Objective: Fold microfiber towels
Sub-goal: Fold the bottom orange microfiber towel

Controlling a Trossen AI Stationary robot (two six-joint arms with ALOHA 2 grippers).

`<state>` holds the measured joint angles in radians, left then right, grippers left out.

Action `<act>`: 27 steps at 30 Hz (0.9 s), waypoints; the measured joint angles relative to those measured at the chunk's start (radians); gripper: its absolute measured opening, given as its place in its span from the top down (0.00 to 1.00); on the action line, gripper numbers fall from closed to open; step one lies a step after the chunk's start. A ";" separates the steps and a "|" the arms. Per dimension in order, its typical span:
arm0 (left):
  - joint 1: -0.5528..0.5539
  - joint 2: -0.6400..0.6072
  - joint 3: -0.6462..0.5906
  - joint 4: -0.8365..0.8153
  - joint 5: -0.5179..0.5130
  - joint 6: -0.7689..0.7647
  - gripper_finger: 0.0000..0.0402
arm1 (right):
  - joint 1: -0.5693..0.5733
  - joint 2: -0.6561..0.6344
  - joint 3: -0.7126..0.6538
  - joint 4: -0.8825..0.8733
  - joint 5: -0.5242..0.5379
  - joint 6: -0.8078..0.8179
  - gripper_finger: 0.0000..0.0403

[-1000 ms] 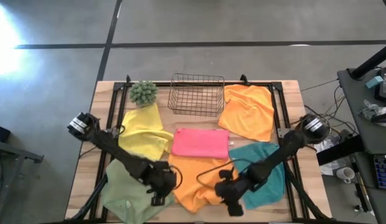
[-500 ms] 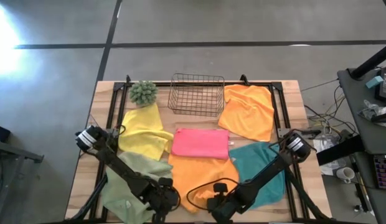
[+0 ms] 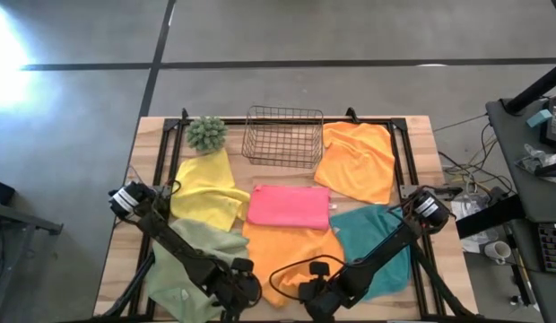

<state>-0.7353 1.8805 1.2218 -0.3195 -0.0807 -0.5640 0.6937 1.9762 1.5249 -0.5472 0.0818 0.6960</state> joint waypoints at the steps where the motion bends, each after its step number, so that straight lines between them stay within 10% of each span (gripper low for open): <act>1: 0.000 0.000 0.012 -0.002 0.000 0.003 0.70 | 0.000 0.000 0.000 -0.001 0.000 0.000 0.75; 27: 0.053 0.043 0.027 -0.003 0.028 0.099 0.70 | 0.000 -0.002 -0.002 -0.024 -0.001 0.004 0.77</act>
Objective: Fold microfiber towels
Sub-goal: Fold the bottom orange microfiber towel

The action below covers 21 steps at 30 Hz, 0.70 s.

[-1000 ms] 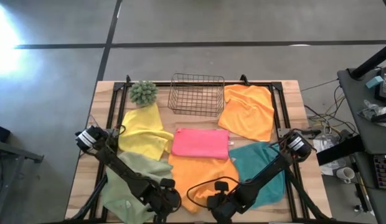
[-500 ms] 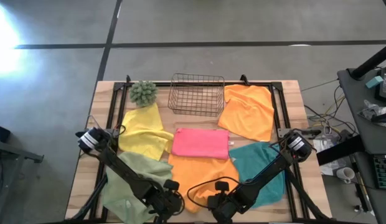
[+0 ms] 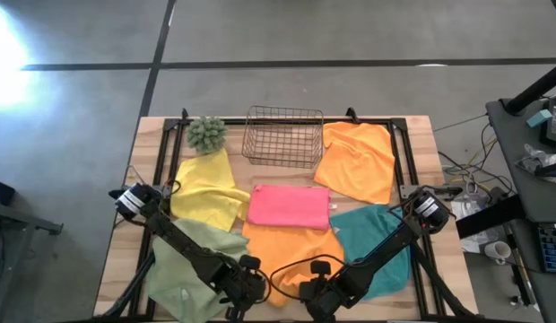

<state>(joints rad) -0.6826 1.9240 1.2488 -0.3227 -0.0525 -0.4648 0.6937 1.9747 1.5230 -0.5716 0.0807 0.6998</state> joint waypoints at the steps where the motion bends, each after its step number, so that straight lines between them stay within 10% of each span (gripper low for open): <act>1: 0.001 0.000 0.000 0.000 0.014 0.000 0.70 | 0.000 0.000 0.000 0.000 0.000 0.000 0.76; 21: 0.012 0.024 0.001 -0.007 -0.057 -0.005 0.70 | 0.000 0.000 0.000 -0.008 0.000 0.007 0.77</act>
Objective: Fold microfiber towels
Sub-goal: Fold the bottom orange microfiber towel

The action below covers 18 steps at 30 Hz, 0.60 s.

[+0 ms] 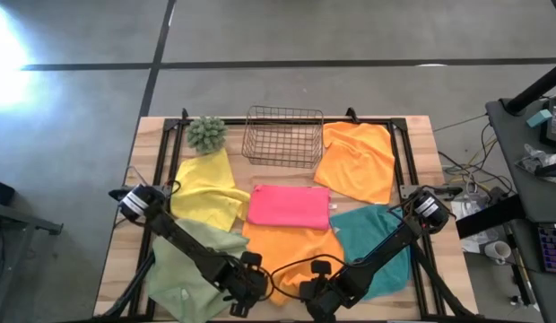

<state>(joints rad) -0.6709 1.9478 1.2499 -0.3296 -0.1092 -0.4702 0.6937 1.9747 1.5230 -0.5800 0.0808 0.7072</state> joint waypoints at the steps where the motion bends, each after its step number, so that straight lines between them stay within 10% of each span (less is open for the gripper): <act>1: 0.000 -0.006 0.000 -0.002 -0.003 -0.013 0.70 | 0.000 0.000 0.000 0.000 0.000 0.000 0.77; 18: 0.021 -0.004 -0.006 -0.019 -0.029 -0.021 0.70 | 0.000 0.000 0.000 -0.009 0.000 -0.001 0.77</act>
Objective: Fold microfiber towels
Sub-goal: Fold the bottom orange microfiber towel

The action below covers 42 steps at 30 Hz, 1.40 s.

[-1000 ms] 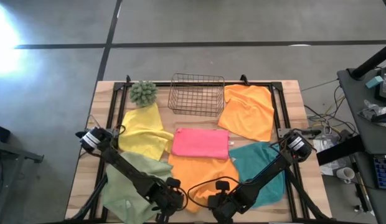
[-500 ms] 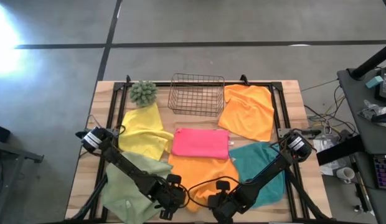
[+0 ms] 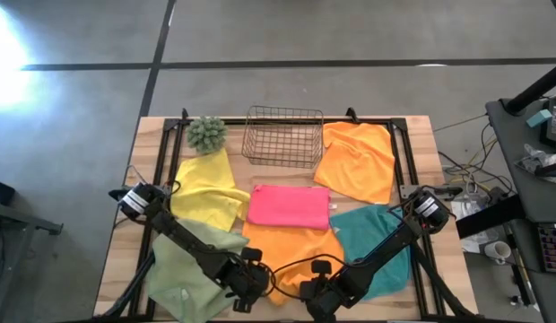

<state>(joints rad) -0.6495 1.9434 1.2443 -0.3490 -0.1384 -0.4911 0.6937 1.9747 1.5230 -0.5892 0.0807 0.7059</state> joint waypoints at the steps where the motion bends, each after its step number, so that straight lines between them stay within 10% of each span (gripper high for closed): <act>1: 0.000 0.000 -0.002 0.001 0.003 0.000 0.70 | 0.000 0.000 0.000 -0.001 0.000 0.000 0.77; 42: -0.017 0.078 -0.010 0.051 -0.046 -0.024 0.71 | 0.005 -0.005 0.000 -0.016 -0.008 0.054 0.77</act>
<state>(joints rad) -0.6668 2.0214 1.2346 -0.2980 -0.1840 -0.5148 0.6991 1.9695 1.5230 -0.6051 0.0727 0.7604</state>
